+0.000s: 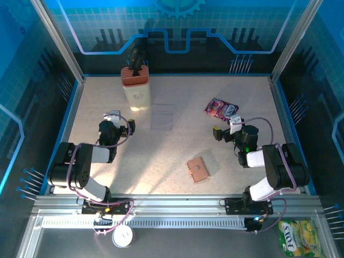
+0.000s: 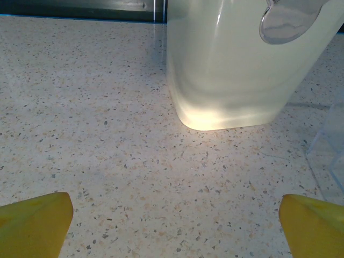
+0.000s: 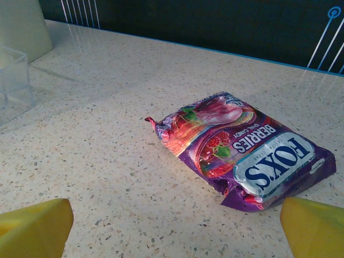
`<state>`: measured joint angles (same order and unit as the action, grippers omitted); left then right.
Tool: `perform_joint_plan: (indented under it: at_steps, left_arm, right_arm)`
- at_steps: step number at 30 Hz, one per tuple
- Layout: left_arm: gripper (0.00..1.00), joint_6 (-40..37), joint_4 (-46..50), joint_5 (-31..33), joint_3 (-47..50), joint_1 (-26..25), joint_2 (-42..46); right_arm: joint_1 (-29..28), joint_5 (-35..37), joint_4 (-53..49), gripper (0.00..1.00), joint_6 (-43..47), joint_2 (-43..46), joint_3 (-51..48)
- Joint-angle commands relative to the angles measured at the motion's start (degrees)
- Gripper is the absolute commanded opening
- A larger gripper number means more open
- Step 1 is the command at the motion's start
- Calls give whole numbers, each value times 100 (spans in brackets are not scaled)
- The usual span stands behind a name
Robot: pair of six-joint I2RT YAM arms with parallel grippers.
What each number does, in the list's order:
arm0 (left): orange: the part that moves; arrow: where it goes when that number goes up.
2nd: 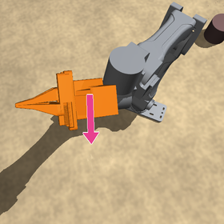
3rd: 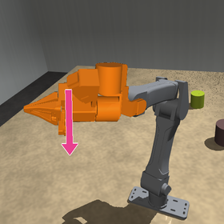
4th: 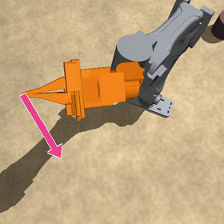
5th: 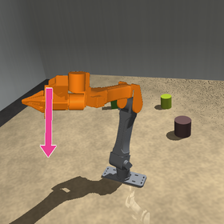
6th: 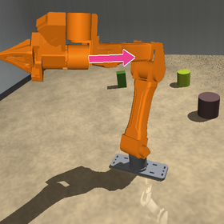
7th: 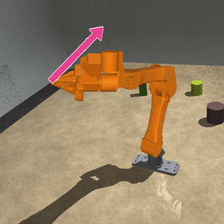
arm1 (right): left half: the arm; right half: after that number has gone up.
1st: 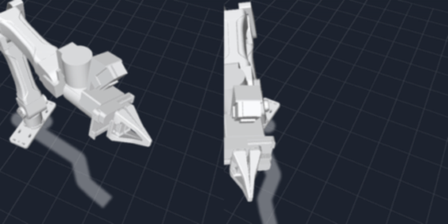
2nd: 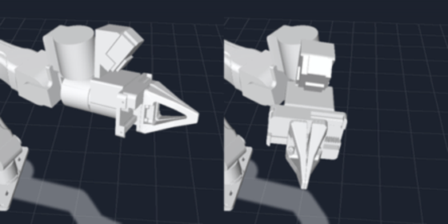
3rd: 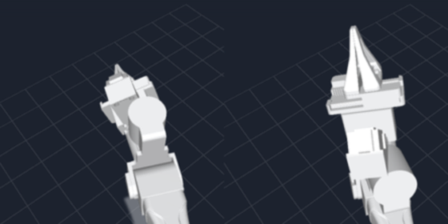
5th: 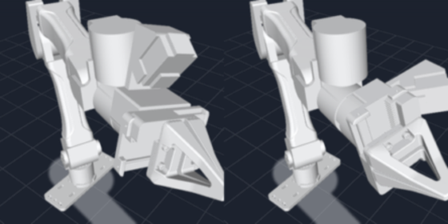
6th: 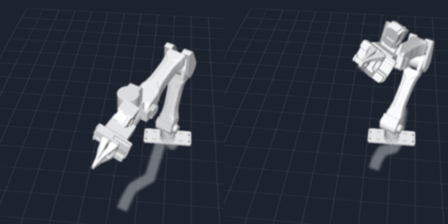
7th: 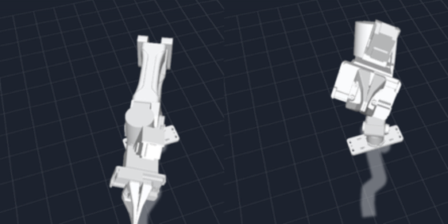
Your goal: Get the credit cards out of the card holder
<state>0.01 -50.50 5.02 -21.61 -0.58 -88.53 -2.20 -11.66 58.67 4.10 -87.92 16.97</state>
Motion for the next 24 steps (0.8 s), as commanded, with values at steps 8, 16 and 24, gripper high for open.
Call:
perform_joint_plan:
  at_steps: [8, 16, 24]
  left_arm:
    - [99, -36, -188, -148, -61, 14, -35]
    - [99, -43, -183, -150, -62, 13, -37]
    - [99, -41, -187, -143, -58, 14, -33]
  right_arm:
    - [21, -58, -3, 100, 41, 20, 140]
    - [59, 138, -492, 100, -84, -14, 421]
    - [62, 137, -493, 100, -78, -15, 422]
